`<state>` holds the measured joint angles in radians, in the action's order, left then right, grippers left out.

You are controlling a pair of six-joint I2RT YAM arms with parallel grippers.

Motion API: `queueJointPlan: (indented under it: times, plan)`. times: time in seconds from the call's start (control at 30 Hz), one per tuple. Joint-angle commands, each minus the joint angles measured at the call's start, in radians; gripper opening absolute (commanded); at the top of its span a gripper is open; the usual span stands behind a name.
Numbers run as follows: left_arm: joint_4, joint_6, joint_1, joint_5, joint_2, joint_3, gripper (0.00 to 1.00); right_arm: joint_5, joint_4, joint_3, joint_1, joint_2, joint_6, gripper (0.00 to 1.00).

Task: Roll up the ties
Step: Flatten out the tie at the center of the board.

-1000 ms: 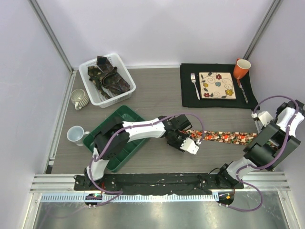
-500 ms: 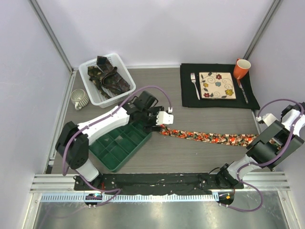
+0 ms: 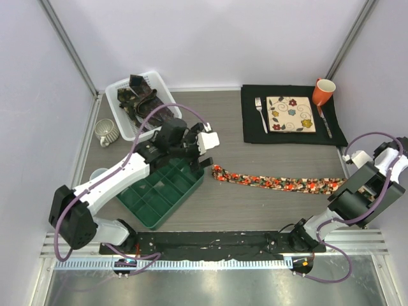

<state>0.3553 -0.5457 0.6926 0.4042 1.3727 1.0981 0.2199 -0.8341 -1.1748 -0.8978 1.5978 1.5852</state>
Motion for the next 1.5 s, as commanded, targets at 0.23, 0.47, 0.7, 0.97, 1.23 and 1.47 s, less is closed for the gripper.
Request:
queueJointPlan:
  times: [0.23,0.47,0.7,0.97,1.23,1.47]
  plan:
    - [-0.267,0.225,0.004,-0.068,-0.060,-0.009,1.00,-0.106,-0.169,-0.127,0.184,-0.084,-0.230,0.85]
    - [-0.102,0.010,0.005,0.088,0.060,0.078,0.97,-0.439,-0.526,-0.252,0.428,-0.030,-0.566,0.74]
    - [0.074,-0.094,0.051,0.102,0.278,0.230,0.80,-0.692,-0.462,-0.066,0.657,0.031,-0.852,0.46]
    - [0.091,-0.092,0.175,-0.069,0.471,0.307,0.73,-0.640,-0.312,0.069,0.774,0.083,-1.002,0.38]
    - [0.181,-0.106,0.225,-0.211,0.617,0.362,0.48,-0.412,-0.211,0.128,0.769,0.208,-0.999,0.34]
    - [0.226,-0.066,0.284,-0.165,0.589,0.298,0.32,-0.324,-0.218,0.124,0.630,0.229,-0.874,0.33]
